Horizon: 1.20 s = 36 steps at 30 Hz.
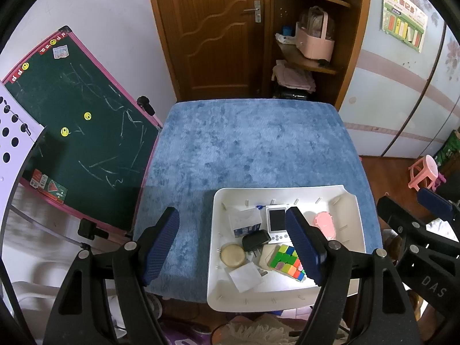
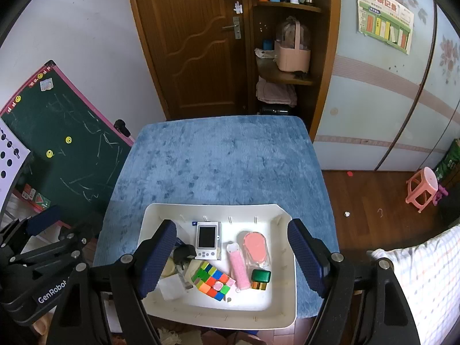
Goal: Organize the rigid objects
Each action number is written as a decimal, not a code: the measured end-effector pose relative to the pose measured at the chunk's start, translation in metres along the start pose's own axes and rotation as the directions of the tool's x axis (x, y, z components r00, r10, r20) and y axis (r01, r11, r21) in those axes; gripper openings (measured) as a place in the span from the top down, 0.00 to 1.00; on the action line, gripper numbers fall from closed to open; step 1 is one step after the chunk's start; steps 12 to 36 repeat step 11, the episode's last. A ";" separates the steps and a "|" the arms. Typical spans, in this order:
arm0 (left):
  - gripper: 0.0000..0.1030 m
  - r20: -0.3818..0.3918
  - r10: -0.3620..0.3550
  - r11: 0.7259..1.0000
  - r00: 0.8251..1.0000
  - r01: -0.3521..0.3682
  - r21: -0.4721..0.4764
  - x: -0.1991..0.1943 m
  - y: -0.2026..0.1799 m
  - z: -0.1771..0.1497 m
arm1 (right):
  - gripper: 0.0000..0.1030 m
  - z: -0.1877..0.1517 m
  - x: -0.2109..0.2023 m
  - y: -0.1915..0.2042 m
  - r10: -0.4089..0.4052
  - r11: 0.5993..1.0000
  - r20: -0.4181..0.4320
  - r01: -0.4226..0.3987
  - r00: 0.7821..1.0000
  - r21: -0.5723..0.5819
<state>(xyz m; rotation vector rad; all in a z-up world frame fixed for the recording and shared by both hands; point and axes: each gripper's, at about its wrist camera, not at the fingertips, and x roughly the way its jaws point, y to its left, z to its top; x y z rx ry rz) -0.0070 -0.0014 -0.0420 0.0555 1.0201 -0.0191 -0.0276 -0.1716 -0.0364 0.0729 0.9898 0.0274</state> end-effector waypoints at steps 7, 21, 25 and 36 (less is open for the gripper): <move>0.23 0.003 -0.008 1.000 1.000 0.008 0.004 0.000 0.000 0.000 | 0.22 0.001 0.000 0.001 -0.001 1.000 -0.001 0.001 1.000 0.005; 0.23 0.026 -0.009 1.000 1.000 0.009 0.014 -0.004 0.001 -0.004 | 0.22 0.001 0.000 0.001 -0.001 1.000 -0.001 0.001 1.000 0.003; 0.23 0.026 -0.009 1.000 1.000 0.009 0.014 -0.004 0.001 -0.004 | 0.22 0.001 0.000 0.001 -0.001 1.000 -0.001 0.001 1.000 0.003; 0.23 0.026 -0.009 1.000 1.000 0.009 0.014 -0.004 0.001 -0.004 | 0.22 0.001 0.000 0.001 -0.001 1.000 -0.001 0.001 1.000 0.003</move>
